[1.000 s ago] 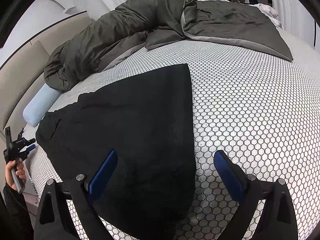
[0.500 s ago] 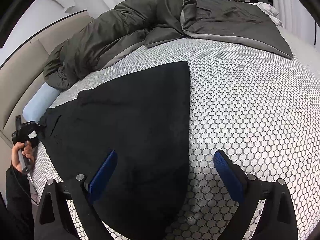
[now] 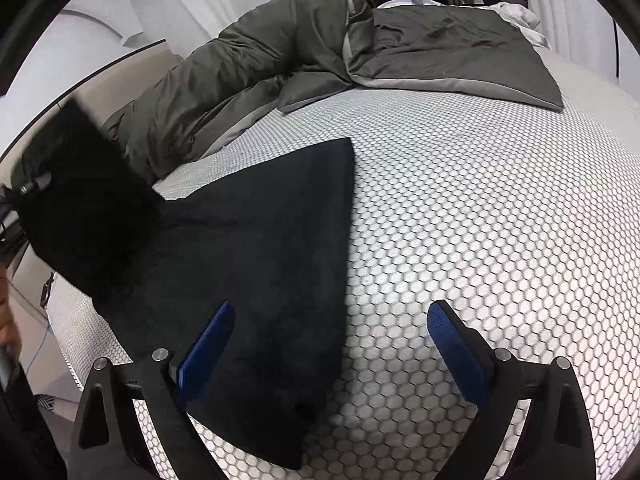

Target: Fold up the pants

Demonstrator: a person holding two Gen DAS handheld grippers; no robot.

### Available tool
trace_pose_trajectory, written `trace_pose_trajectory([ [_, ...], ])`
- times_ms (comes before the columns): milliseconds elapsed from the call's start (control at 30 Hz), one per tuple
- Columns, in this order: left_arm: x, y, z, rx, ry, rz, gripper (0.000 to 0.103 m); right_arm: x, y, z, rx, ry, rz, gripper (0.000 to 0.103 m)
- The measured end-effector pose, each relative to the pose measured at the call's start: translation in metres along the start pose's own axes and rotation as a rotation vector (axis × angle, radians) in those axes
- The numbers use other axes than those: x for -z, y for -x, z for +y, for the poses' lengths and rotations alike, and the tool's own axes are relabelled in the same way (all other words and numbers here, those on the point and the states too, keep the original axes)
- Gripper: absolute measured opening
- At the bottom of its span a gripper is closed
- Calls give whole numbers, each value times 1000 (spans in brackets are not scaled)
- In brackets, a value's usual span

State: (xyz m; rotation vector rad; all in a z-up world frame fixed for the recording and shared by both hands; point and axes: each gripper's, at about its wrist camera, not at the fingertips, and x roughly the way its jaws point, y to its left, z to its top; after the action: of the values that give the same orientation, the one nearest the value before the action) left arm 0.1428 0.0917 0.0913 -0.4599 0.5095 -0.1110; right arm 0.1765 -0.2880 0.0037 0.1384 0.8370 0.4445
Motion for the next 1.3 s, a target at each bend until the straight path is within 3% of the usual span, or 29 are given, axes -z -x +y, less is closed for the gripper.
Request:
trace_pose_trajectory([
  [67,28,-39,-39,57,-47,129,33,0,2,-7,6,-11,-3,98],
  [133,55,-76,-62,136,-110,317,61,-1,4,-15,13,-31,-7,98],
  [200,79,-86,-70,211,-142,396,62,0,5,-25,26,-54,-4,98],
  [300,84,-67,-60,215,-199,357,65,0,8,-35,42,-73,-2,98],
  [367,81,-40,-43,220,-185,288,79,2,14,-37,45,-77,-10,98],
  [400,80,-30,-35,204,-178,251,81,2,16,-38,42,-81,-17,98],
  [467,57,-22,-4,104,-173,147,82,2,22,-35,19,-86,-35,98],
  [533,52,-21,18,-14,-174,96,82,3,25,-26,-24,-69,-49,98],
  [633,49,-27,67,-140,-140,6,82,4,24,-3,-149,-31,-49,93],
  [667,53,-29,87,-165,-104,-8,82,4,22,5,-195,-19,-41,91],
  [800,60,-45,144,-171,5,88,80,7,10,36,-371,10,18,81],
  [900,60,-48,168,-181,36,85,80,5,-9,49,-423,-16,71,78],
  [967,61,-41,183,-177,46,73,80,4,-25,59,-392,-19,110,78],
  [1000,62,-40,188,-171,51,78,80,4,-33,64,-364,-17,128,67],
  [1033,63,-39,192,-166,54,87,80,2,-47,69,-317,-11,150,45],
  [1100,65,-42,197,-171,62,97,80,-1,-65,74,-243,2,177,16],
  [1167,70,-44,200,-163,71,116,80,-2,-66,81,-232,22,173,10],
  [1300,72,-39,200,-148,93,122,80,-19,-29,103,-275,72,38,6],
])
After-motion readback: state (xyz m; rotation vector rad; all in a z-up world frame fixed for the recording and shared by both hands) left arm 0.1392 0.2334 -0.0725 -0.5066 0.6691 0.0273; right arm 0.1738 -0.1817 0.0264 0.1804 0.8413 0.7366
